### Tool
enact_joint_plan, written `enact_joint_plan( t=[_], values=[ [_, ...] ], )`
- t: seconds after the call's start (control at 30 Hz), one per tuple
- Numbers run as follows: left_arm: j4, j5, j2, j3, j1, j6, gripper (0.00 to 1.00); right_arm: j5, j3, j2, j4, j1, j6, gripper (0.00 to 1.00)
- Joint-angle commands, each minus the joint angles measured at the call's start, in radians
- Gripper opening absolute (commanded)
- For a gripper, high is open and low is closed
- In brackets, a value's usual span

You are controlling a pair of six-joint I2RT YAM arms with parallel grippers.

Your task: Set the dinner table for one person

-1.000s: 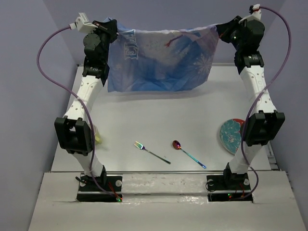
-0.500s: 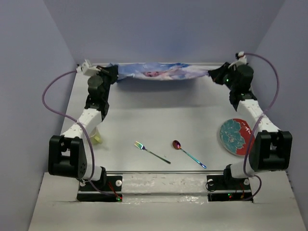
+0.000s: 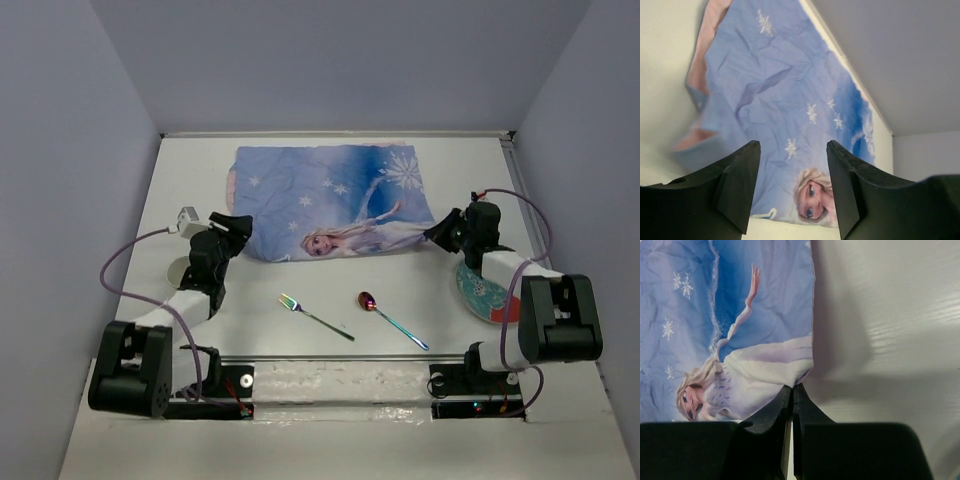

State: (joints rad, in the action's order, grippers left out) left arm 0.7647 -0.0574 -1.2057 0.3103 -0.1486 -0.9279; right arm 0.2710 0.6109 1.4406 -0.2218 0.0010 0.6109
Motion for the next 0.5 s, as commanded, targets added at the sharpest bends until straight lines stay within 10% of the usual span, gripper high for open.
enact_joint_plan(
  t=[0.0, 0.3, 0.47],
  values=[
    [-0.036, -0.047, 0.184, -0.023, 0.007, 0.038, 0.66, -0.058, -0.049, -0.098, 0.007, -0.004, 0.006, 0.09],
    [-0.27, -0.082, 0.328, -0.011, -0.009, 0.112, 0.65, -0.113, -0.061, -0.33, 0.174, -0.004, -0.055, 0.51],
    [-0.317, -0.113, 0.244, 0.062, -0.063, 0.167, 0.62, -0.084, 0.004, -0.323, 0.183, -0.004, -0.08, 0.52]
  ],
)
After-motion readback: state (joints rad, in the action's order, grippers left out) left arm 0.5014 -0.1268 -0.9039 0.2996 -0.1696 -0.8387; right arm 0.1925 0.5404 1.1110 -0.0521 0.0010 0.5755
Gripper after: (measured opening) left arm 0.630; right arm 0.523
